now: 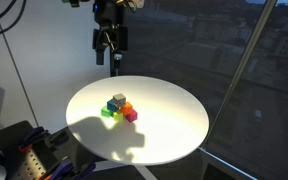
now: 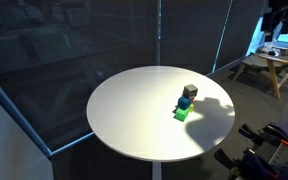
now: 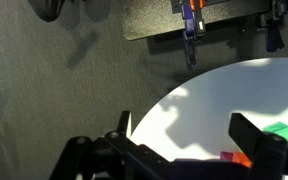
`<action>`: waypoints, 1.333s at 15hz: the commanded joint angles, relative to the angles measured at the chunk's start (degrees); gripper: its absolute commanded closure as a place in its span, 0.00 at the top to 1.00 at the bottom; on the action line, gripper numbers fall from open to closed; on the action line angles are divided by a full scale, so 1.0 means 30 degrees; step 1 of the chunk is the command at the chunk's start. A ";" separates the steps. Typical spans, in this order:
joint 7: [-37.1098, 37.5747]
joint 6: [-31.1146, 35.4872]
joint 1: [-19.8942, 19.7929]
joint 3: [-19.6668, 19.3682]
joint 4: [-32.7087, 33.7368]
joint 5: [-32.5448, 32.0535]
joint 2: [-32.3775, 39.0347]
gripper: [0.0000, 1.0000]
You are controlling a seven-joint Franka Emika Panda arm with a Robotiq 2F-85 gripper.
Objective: Remove the gray block from the stack and place it on the table
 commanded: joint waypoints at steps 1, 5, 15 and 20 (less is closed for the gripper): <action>0.0072 -0.0054 0.0273 -0.0238 0.0046 -0.0077 -0.0004 1.00; 0.0072 -0.0053 0.0271 -0.0239 0.0052 -0.0077 -0.0015 1.00; -0.0193 0.0108 0.0890 -0.0085 0.0137 0.0691 -0.0080 1.00; -0.0242 0.0830 0.2115 0.0334 0.0204 0.1746 0.0049 1.00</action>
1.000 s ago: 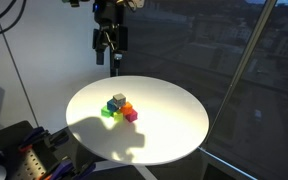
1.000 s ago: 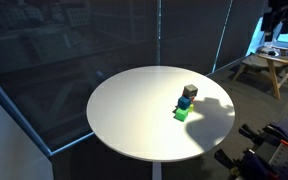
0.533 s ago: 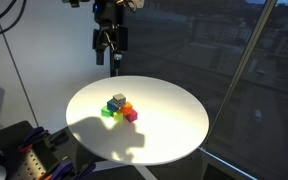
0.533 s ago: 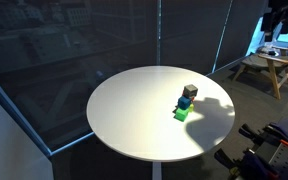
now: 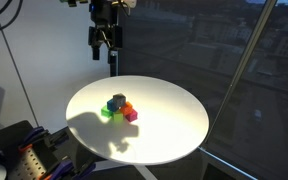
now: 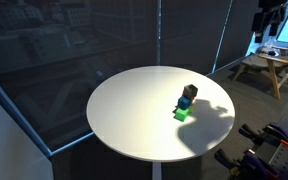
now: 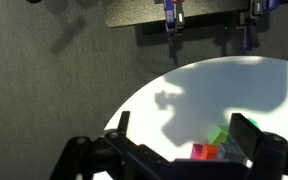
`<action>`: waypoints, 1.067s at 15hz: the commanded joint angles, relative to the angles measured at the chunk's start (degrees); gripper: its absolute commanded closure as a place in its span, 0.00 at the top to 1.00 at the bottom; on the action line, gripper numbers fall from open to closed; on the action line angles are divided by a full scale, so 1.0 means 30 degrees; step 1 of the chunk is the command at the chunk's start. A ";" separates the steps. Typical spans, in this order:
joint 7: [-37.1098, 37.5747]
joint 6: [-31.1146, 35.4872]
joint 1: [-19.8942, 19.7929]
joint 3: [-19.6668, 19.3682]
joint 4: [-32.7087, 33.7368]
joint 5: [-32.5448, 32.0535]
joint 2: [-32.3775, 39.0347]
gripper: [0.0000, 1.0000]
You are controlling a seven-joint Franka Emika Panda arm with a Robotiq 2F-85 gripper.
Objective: Remove the gray block from the stack and place it on the table
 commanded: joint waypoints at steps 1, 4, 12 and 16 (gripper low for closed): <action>-0.0274 0.0756 0.0693 0.0304 0.0217 0.0966 0.0079 1.00; -0.0224 0.1401 0.1279 0.0641 0.0297 0.1712 0.0256 1.00; 0.0602 0.2808 0.2084 0.1814 0.0816 0.2741 0.2191 1.00; 0.1363 0.3575 0.2222 0.2347 0.1077 0.2573 0.3441 1.00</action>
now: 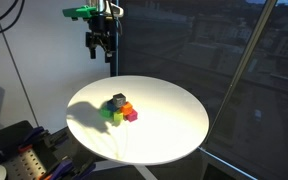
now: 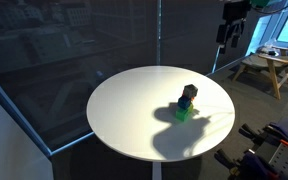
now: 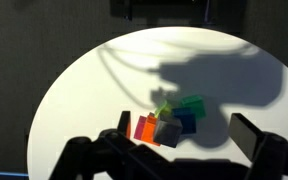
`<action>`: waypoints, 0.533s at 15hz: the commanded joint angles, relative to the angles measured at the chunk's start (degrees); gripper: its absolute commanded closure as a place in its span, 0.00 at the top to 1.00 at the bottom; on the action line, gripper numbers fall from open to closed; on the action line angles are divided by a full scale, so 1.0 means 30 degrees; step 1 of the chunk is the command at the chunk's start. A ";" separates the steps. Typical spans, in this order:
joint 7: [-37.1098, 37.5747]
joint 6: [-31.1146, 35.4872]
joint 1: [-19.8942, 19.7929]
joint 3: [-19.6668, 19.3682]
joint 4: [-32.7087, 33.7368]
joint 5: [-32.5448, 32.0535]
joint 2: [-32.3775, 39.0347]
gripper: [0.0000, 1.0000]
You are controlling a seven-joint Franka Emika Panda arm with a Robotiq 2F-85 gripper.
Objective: Remove the gray block from the stack and place it on the table
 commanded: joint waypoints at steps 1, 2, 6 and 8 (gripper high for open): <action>0.0958 0.0506 0.0113 0.0427 0.0824 0.0021 0.1345 1.00; 0.1243 0.0711 0.0129 0.0552 0.0891 -0.0046 0.1661 1.00; 0.2041 0.1417 0.0224 0.0825 0.1392 -0.0075 0.2855 1.00; 0.2232 0.1687 0.0288 0.0851 0.1762 0.0002 0.3407 1.00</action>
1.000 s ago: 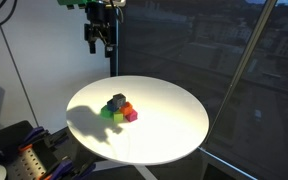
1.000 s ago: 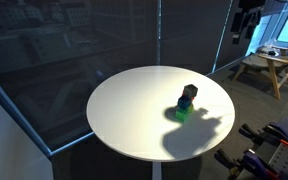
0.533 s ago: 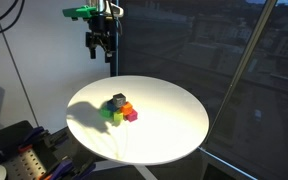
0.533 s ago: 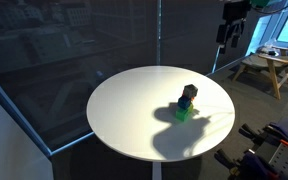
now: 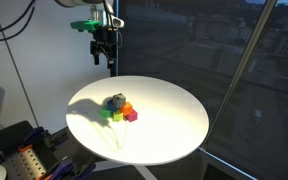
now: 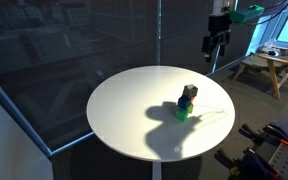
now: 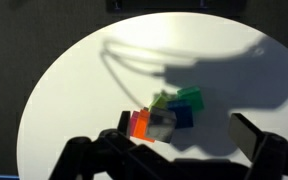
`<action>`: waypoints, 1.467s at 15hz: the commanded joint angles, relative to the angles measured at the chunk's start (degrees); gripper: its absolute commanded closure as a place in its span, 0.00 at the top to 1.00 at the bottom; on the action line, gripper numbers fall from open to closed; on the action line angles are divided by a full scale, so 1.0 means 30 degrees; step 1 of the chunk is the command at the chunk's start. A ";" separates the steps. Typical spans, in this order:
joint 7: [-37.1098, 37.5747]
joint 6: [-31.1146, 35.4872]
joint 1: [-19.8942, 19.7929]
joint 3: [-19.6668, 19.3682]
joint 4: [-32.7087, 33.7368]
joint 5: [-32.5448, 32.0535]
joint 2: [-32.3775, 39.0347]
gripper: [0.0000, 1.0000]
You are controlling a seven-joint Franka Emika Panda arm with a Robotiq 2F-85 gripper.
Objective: Remove the gray block from the stack and place it on the table
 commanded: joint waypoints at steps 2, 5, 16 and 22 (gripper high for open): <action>0.0510 0.0205 0.0134 0.0007 0.1561 0.0104 0.1498 1.00; 0.0479 0.0289 0.0122 -0.0056 0.2663 0.0084 0.2598 1.00; 0.0958 0.0475 0.0288 -0.0415 0.6482 -0.0186 0.8227 1.00; 0.1521 0.1054 0.0651 -0.0696 0.6935 -0.0647 0.9963 1.00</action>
